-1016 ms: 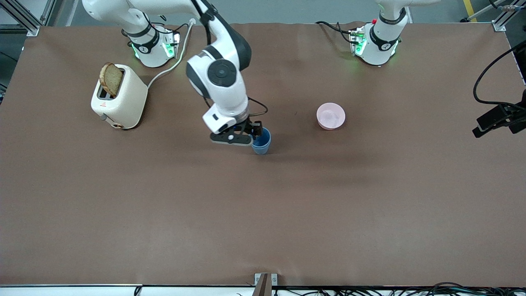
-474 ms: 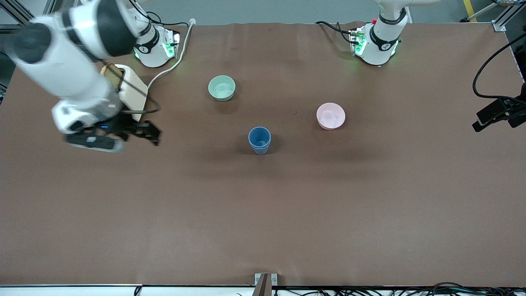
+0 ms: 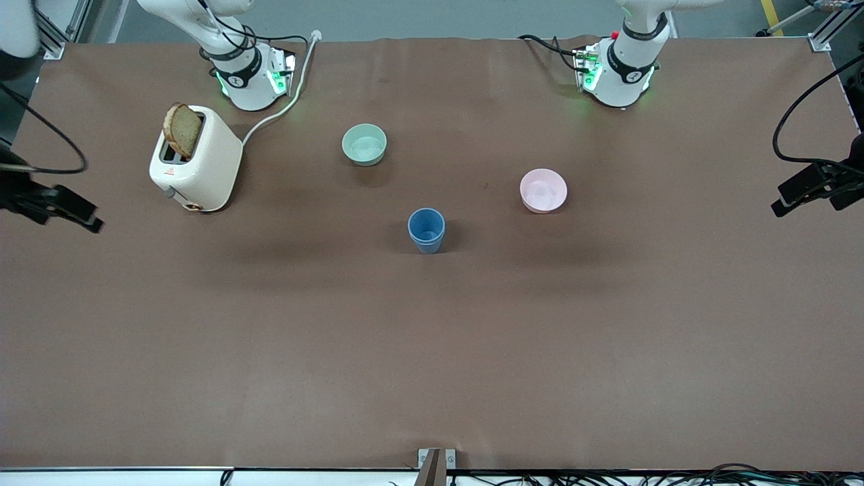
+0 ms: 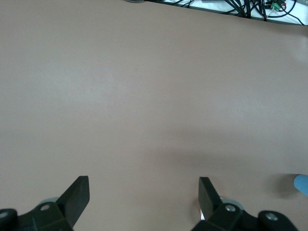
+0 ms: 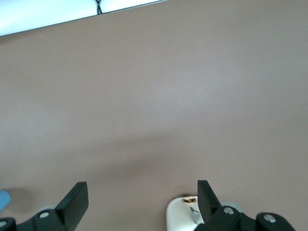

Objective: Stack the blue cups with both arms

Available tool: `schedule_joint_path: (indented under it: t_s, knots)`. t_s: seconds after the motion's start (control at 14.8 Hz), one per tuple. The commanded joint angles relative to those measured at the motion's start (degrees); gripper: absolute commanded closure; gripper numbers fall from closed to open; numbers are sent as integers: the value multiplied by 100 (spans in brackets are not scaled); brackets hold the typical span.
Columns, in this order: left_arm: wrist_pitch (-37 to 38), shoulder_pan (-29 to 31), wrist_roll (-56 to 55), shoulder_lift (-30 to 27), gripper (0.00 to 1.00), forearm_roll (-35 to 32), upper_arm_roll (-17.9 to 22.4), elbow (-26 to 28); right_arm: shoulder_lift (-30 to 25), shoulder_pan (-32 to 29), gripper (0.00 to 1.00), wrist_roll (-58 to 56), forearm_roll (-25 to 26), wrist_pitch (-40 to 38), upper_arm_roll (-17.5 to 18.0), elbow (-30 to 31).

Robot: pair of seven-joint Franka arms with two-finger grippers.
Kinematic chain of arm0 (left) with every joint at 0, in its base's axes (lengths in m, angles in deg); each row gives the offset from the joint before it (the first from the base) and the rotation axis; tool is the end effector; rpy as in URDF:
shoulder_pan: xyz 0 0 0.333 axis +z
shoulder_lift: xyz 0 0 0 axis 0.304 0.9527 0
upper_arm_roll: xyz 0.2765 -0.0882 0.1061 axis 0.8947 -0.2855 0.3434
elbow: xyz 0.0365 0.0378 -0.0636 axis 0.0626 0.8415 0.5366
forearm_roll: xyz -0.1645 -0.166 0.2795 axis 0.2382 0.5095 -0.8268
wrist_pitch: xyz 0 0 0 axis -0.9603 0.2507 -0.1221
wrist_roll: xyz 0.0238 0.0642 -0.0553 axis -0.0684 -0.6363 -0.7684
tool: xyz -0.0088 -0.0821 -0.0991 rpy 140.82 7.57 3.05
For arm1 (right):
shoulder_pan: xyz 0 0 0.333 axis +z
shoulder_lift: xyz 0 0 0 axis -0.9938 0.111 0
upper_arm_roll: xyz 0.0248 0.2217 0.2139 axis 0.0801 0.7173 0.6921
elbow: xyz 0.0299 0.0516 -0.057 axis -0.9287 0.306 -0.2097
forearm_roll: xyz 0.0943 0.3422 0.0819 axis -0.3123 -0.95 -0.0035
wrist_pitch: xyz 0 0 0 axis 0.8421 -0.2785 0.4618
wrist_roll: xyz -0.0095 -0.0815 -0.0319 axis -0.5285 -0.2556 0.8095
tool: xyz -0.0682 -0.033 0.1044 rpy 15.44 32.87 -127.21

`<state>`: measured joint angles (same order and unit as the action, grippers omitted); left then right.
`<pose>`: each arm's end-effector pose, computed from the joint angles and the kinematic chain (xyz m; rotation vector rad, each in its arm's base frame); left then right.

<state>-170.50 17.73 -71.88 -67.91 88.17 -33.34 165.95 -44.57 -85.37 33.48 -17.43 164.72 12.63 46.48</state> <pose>0.5523 0.0083 0.6019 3.0747 0.1748 0.1915 0.5477 -0.0530 0.5839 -3.0942 0.2762 -0.1541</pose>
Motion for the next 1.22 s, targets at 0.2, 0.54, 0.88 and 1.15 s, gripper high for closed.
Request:
schedule_joint_path:
  t_s: [0.2,0.54,0.88,1.15]
  knots:
    - [-79,-47,37,-25,0,10,-88,-65,-496,-169,0,-286,44,-1308,162,-213]
    - [395,-12,-7,-60,0,-8,-106,-109,-453,-134,0,-277,35,-1266,179,-327]
    - [797,32,-51,-165,0,71,-89,-108,-348,-134,0,-436,0,-1204,179,-370]
    - [984,32,-60,-218,0,45,-97,-91,-365,-125,0,-514,35,-1274,179,-379]
